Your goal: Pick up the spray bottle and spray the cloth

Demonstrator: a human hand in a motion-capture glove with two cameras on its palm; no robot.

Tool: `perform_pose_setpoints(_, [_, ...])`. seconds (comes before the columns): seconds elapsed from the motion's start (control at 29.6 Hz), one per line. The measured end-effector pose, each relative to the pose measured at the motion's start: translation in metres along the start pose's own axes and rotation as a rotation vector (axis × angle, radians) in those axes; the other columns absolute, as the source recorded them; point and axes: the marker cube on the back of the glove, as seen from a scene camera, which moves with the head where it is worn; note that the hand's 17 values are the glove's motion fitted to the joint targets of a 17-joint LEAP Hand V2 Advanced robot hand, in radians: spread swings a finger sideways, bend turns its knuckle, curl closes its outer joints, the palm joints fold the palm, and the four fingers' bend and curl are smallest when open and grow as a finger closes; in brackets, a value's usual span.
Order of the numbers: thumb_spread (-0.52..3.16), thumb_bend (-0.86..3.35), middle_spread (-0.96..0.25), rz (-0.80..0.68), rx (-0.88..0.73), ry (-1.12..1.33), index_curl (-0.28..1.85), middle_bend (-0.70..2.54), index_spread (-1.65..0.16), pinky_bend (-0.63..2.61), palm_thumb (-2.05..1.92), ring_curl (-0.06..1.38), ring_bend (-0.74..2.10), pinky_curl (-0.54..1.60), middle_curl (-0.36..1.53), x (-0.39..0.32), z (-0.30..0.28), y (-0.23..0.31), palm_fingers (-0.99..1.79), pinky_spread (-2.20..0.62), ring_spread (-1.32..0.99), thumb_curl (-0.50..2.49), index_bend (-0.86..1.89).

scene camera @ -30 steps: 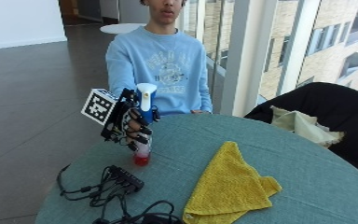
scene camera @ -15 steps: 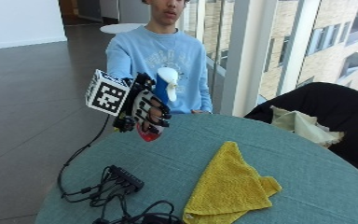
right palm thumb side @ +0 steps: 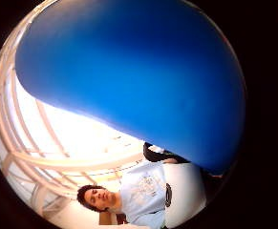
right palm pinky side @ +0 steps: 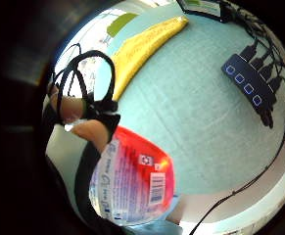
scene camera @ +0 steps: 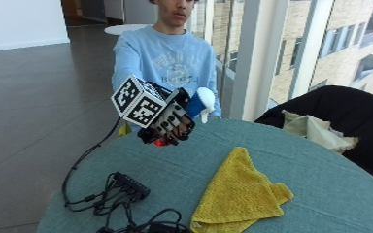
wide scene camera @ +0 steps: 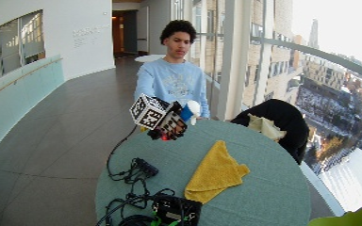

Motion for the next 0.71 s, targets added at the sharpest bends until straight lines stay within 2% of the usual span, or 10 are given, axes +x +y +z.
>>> perform_pose_setpoints(0.71, [0.72,-0.03,-0.08,0.089,-0.096,0.011,0.35,0.41,-0.19,0.19,0.87,0.40,0.61,0.35,0.49,0.000,0.030,-0.013,1.16,0.17,-0.05,0.63,0.13])
